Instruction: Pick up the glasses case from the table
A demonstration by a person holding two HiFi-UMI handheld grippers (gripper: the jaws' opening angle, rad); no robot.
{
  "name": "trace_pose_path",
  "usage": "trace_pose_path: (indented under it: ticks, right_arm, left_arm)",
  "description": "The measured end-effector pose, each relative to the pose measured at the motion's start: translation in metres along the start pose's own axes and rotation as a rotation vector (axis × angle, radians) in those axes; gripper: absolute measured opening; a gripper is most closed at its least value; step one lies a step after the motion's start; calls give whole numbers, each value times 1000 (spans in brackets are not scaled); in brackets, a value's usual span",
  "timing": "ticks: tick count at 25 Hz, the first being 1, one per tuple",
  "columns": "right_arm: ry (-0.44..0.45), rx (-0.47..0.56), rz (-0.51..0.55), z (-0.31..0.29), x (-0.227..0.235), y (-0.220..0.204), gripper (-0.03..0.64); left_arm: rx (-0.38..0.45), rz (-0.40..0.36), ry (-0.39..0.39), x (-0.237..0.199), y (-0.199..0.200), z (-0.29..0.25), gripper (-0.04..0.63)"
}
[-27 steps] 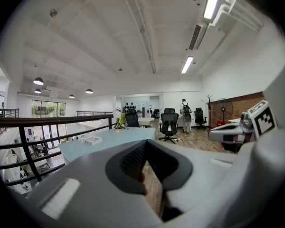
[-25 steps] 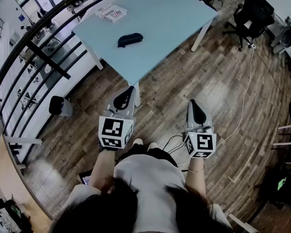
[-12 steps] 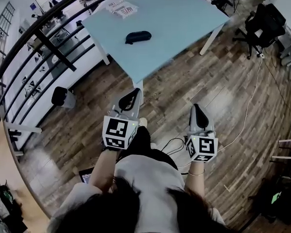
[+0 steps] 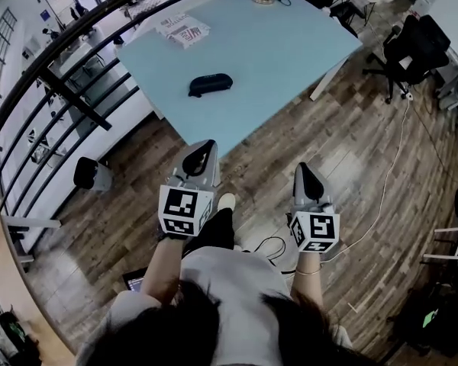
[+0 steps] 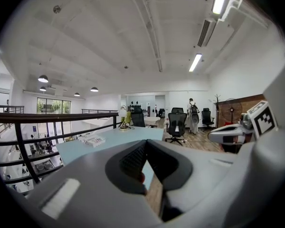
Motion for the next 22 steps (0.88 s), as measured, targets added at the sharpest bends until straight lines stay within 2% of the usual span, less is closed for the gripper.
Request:
trace_pose_path:
  ticks: [5, 11, 17, 22]
  right_arm:
    - [-9, 21, 15, -61, 12, 27, 2]
    - [-41, 18, 5, -105, 21, 34, 2]
    - [-62, -9, -4, -137, 21, 34, 2]
    - [-55, -29, -9, -158, 26, 35, 2]
  left_arm:
    - [22, -2, -1, -40, 14, -54, 57]
    - [29, -7, -26, -70, 18, -100, 57]
    - [8, -2, -64, -86, 12, -128, 57]
    - [-17, 16, -56, -96, 5, -142, 57]
Point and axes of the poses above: the fingertips, and each gripper's own axes: z backward along the fingers, x to its right, y out of its top, the point moved 4 cm from there along z, backward along the fingers, and after that the axes turned 11 degrees about -z, right-handed, at the moved point
